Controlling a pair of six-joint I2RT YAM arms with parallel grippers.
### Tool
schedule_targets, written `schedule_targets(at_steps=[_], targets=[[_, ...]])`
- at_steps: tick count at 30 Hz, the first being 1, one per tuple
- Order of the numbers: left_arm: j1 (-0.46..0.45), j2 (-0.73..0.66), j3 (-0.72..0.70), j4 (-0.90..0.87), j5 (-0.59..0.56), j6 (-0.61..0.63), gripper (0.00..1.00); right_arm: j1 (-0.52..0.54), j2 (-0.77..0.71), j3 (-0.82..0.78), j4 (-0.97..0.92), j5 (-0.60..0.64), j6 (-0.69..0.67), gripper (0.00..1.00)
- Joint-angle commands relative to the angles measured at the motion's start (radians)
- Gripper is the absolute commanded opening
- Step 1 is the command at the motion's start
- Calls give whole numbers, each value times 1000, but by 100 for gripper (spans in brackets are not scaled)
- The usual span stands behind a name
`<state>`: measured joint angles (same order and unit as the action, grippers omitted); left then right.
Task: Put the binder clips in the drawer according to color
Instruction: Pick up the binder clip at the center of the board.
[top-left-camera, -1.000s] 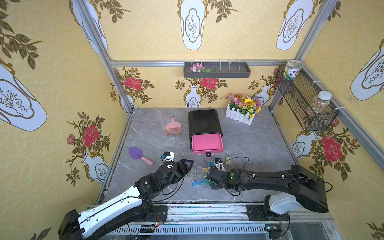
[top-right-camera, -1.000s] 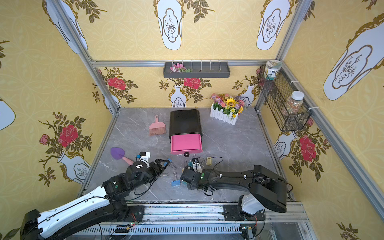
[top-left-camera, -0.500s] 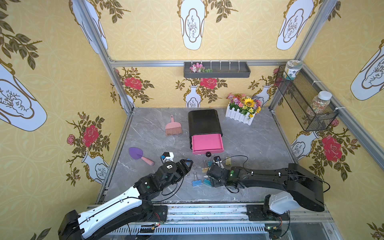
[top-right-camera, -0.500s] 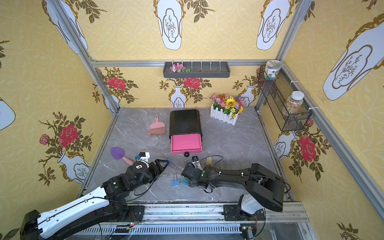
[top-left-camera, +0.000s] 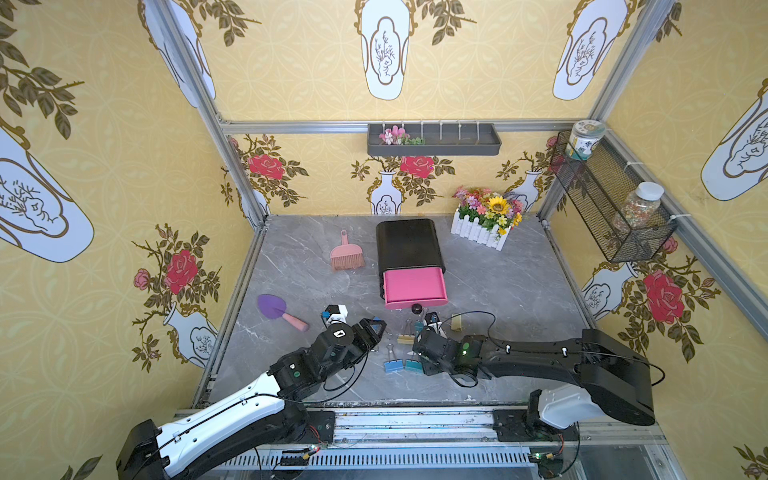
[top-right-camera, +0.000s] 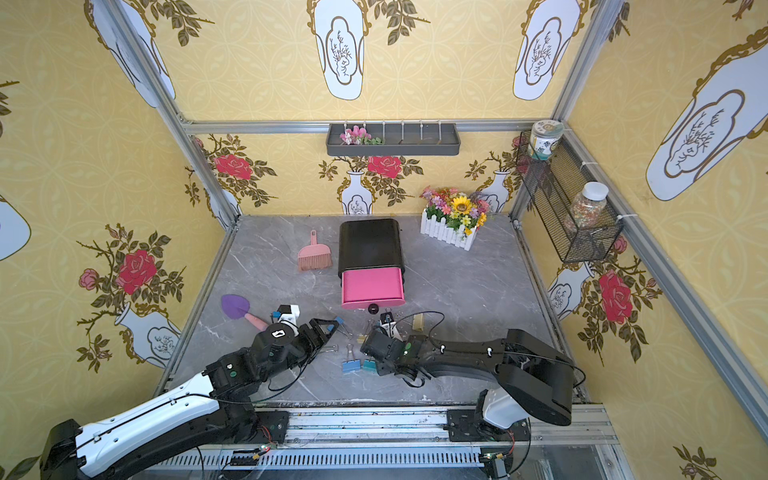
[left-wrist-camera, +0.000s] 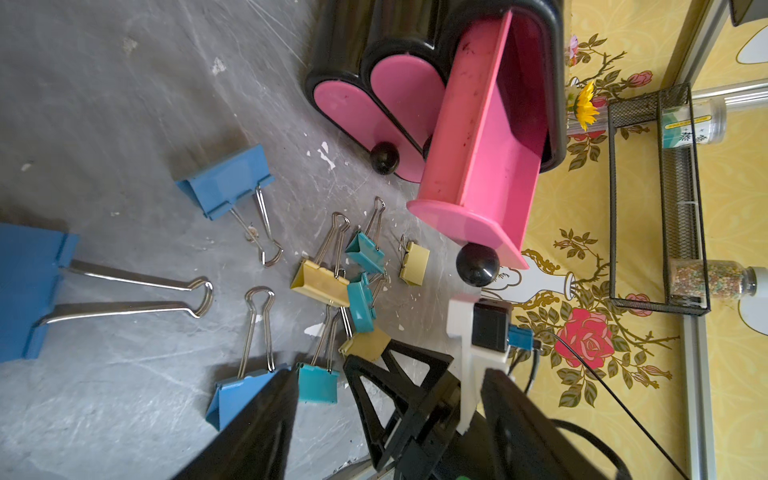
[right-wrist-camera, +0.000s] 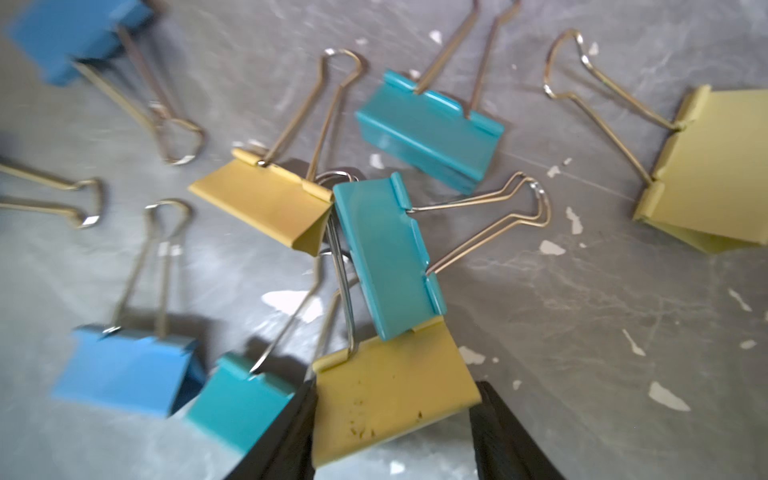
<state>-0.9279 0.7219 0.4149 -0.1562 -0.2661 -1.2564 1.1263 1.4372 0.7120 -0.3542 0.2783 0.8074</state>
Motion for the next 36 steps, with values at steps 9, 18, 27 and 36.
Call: schedule_targets(at_steps=[9, 18, 27, 36], targets=[[1, 4, -4, 44, -11, 12, 75, 29, -209, -31, -127, -26, 14, 55], [0, 17, -2, 66, -5, 17, 76, -5, -220, -28, -75, -254, -21, 56], [1, 12, -3, 64, -8, 18, 76, 0, -173, 73, -288, -114, -40, 56], [0, 37, -1, 86, 3, 20, 76, 43, -128, 83, -400, -62, -25, 56]])
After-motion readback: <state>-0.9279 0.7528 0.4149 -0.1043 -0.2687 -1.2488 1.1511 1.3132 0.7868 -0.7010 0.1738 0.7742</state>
